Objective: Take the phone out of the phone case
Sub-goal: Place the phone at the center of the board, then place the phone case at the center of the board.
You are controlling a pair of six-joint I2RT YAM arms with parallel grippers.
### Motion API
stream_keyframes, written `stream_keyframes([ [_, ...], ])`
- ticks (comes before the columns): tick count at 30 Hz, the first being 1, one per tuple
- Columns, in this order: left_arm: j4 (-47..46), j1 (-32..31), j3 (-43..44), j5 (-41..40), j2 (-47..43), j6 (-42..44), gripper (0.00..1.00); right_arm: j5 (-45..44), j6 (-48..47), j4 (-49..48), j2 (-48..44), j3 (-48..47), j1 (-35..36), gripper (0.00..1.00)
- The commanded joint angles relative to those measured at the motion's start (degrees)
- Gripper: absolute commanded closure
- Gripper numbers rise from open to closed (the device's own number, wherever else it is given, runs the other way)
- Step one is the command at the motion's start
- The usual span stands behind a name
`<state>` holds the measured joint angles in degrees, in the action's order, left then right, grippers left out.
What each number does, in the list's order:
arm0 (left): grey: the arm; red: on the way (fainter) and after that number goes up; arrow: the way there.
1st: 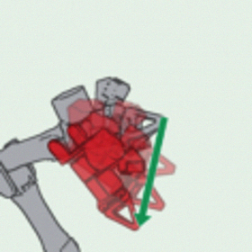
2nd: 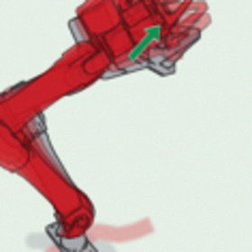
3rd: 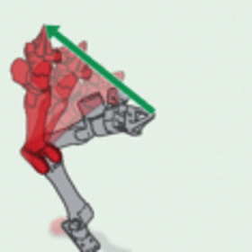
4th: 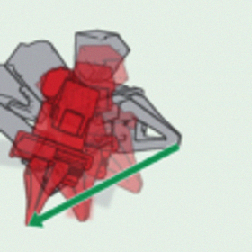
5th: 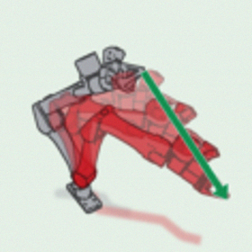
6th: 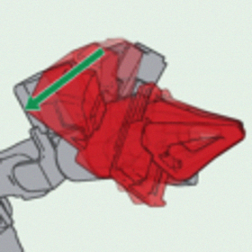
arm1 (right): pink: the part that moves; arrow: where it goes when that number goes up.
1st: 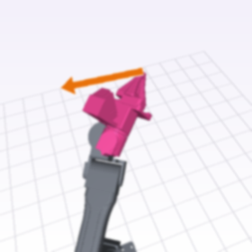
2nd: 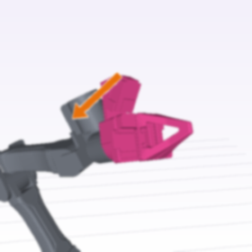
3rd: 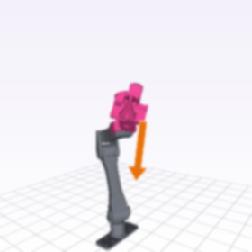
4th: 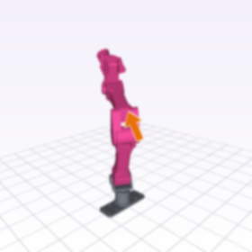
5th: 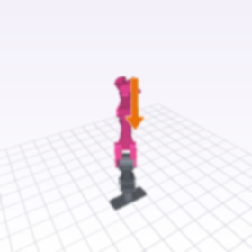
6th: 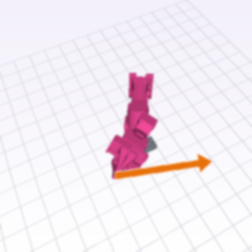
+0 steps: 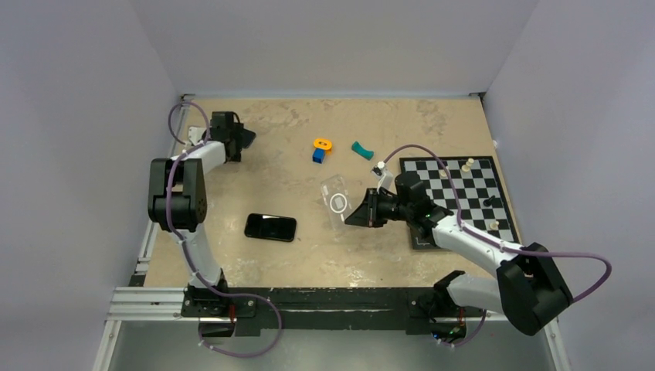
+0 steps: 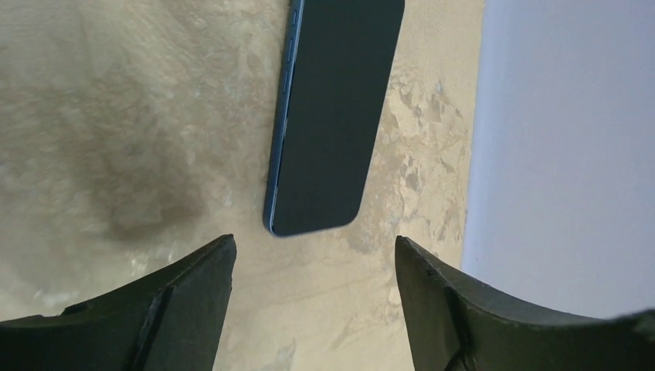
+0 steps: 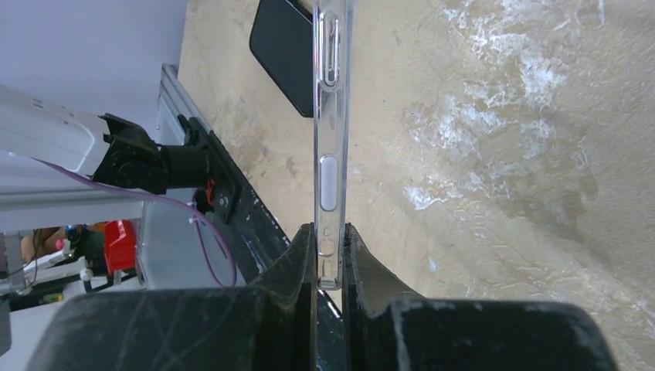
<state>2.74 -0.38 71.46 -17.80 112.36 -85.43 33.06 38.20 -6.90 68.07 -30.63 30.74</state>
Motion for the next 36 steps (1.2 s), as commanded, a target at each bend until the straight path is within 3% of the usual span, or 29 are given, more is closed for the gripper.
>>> stream_keyframes([
  [1,10.0,1.6,0.3,3.7,-9.8,1.3,0.20,3.0,1.0,0.0,-0.7,0.7,-0.1,1.00],
  [5,21.5,1.5,-0.9,7.3,-18.2,6.2,0.20,4.0,1.6,-0.8,1.1,2.4,-0.1,1.00],
  [10,18.9,-2.4,-9.9,15.1,-30.4,14.7,0.21,5.1,6.0,-7.2,4.7,6.5,-0.1,1.00],
  [14,19.5,-8.5,-10.1,18.9,-36.5,25.5,0.21,4.2,10.5,-11.9,5.9,10.1,-0.5,1.00],
  [22,17.8,-12.0,-9.9,20.0,-46.2,45.3,0.22,-4.0,9.6,-7.5,3.2,11.0,-3.7,0.98],
  [25,16.4,-12.2,-9.7,21.4,-48.8,48.6,0.22,-5.1,6.5,-2.9,4.8,8.3,-4.8,0.83],
  [28,16.7,-12.4,-8.6,22.1,-49.4,51.0,0.22,-12.4,2.4,7.4,3.9,4.4,-5.1,0.45],
  [30,17.4,-12.3,-7.7,22.3,-49.6,52.1,0.22,-20.0,0.1,14.9,1.4,1.8,-5.0,0.27],
  [36,16.7,-12.3,-8.1,22.4,-51.8,52.6,0.22,-35.6,-5.0,28.5,-5.6,-8.1,-1.1,0.17],
])
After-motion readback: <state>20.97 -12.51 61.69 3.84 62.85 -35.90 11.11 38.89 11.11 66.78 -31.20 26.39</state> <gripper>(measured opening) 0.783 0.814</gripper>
